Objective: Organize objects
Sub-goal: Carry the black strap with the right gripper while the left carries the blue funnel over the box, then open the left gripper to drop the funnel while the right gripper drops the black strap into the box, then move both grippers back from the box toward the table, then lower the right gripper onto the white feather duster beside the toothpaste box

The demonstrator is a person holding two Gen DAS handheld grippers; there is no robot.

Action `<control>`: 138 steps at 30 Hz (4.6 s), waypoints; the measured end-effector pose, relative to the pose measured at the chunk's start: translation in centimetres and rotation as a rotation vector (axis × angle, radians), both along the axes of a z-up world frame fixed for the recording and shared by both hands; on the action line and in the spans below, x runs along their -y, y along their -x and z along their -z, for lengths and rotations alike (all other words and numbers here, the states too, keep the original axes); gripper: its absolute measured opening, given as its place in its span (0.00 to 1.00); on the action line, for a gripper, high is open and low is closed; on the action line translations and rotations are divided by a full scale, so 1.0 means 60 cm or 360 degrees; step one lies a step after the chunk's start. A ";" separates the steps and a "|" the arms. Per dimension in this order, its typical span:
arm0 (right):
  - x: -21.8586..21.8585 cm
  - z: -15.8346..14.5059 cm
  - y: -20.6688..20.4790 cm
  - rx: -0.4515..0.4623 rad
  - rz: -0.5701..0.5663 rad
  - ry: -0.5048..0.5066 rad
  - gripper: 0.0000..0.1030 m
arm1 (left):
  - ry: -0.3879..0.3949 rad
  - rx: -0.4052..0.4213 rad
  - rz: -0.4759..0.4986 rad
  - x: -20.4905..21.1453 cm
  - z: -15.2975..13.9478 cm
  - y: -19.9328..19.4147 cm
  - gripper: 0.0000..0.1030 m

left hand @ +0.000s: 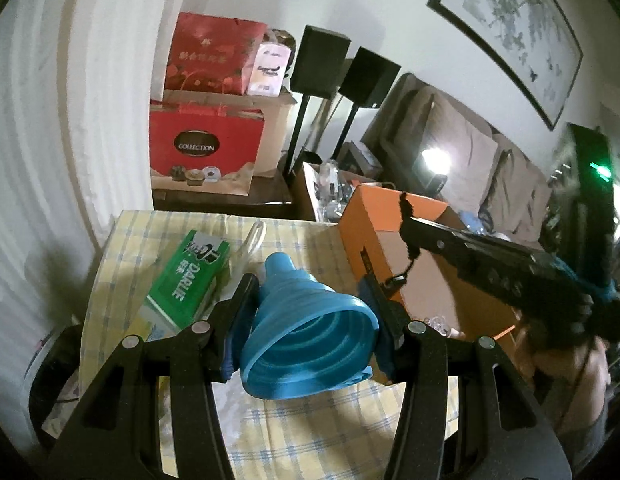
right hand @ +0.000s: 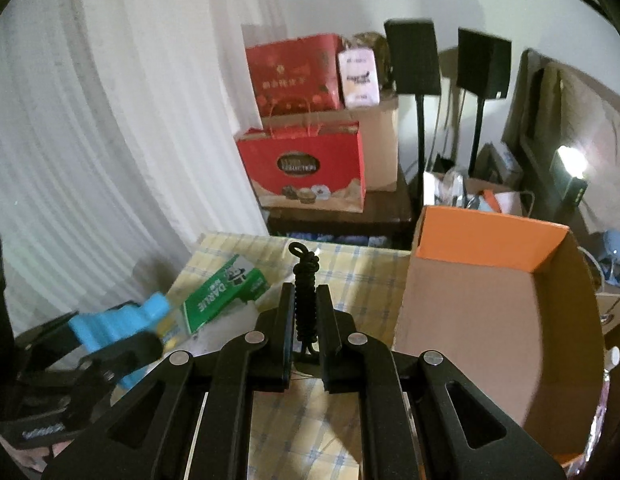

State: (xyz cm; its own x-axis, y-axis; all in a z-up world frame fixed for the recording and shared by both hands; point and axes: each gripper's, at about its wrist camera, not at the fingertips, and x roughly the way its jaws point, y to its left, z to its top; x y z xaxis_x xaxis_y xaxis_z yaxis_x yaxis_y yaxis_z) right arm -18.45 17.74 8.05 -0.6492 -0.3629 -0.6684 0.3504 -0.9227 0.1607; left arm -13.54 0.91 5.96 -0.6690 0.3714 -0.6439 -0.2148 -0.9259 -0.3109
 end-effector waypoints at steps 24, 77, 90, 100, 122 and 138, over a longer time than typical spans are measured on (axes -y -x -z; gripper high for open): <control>-0.178 -0.028 -0.088 -0.0171 0.0346 -0.0096 0.09 | 0.0178 -0.0161 0.0000 -0.198 -0.034 0.008 0.47; -0.354 0.083 -0.083 0.0117 0.0547 -0.0103 0.48 | 0.0157 0.0090 0.0237 -0.352 0.069 0.031 0.84; -0.305 0.059 -0.097 0.0058 0.0510 -0.0083 0.81 | 0.0280 -0.0046 0.0100 -0.284 0.032 -0.012 0.99; -0.266 0.044 -0.104 0.0021 0.0460 -0.0098 0.99 | 0.0312 -0.0084 0.0042 -0.239 0.013 -0.026 1.00; -0.134 0.037 -0.109 0.0022 0.0209 -0.0034 0.99 | 0.0356 -0.0038 -0.0216 0.024 0.028 -0.068 1.00; -0.017 0.076 -0.091 0.0110 0.0043 0.0012 0.99 | 0.0331 0.0075 -0.0219 0.090 0.102 -0.099 1.00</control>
State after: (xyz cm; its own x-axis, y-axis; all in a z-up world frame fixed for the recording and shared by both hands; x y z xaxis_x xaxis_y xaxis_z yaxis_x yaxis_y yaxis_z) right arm -13.00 18.78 3.51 -0.6114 -0.3511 -0.7092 0.3132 -0.9304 0.1905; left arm -7.60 -4.47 -0.19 -0.6715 0.1349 -0.7286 -0.0719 -0.9905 -0.1171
